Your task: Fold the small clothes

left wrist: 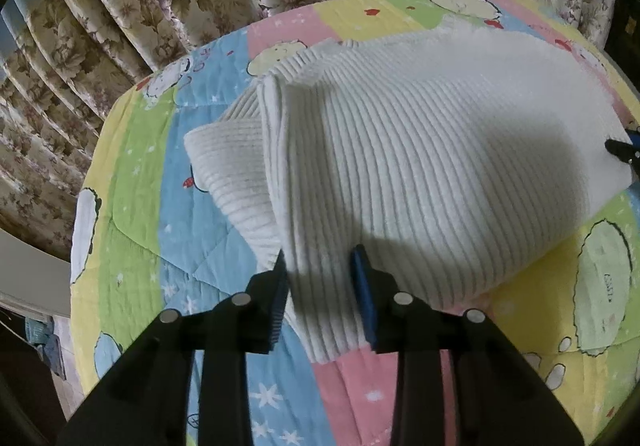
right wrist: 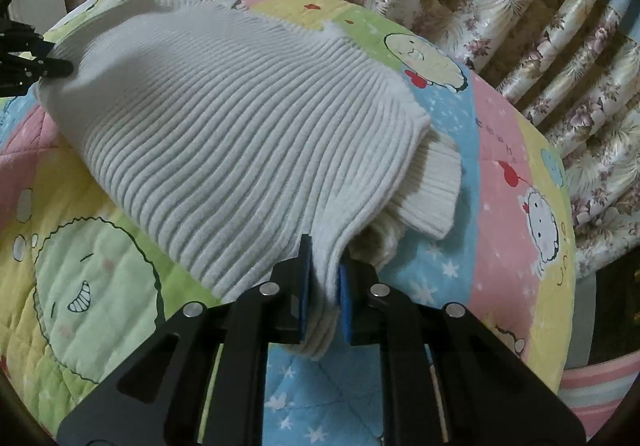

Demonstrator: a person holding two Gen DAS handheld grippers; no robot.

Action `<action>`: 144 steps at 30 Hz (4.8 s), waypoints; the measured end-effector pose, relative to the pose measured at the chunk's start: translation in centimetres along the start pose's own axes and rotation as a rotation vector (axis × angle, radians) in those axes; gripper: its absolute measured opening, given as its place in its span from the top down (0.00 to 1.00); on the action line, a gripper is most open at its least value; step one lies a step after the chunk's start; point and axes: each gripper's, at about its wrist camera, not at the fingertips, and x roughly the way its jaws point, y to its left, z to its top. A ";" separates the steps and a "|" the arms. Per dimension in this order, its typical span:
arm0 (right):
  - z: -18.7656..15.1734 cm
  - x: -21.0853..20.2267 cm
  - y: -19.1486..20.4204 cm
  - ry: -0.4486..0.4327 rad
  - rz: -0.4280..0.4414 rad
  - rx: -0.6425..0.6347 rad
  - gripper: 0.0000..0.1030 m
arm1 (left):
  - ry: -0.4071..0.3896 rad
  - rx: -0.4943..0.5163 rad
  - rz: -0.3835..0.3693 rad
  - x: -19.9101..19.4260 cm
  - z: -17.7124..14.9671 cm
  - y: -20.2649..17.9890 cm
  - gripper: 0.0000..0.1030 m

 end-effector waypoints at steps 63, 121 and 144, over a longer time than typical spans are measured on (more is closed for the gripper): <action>4.3 -2.4 4.6 -0.112 0.186 0.127 0.03 | -0.084 0.066 -0.016 -2.7 2.4 -5.8 0.09; -0.3 2.5 -4.4 -0.065 0.348 0.550 0.08 | 0.039 -0.118 -0.079 2.6 7.4 -8.8 0.02; 7.7 -0.8 -0.9 -0.116 0.136 0.371 0.66 | 0.043 -0.094 -0.047 3.5 6.6 -8.7 0.01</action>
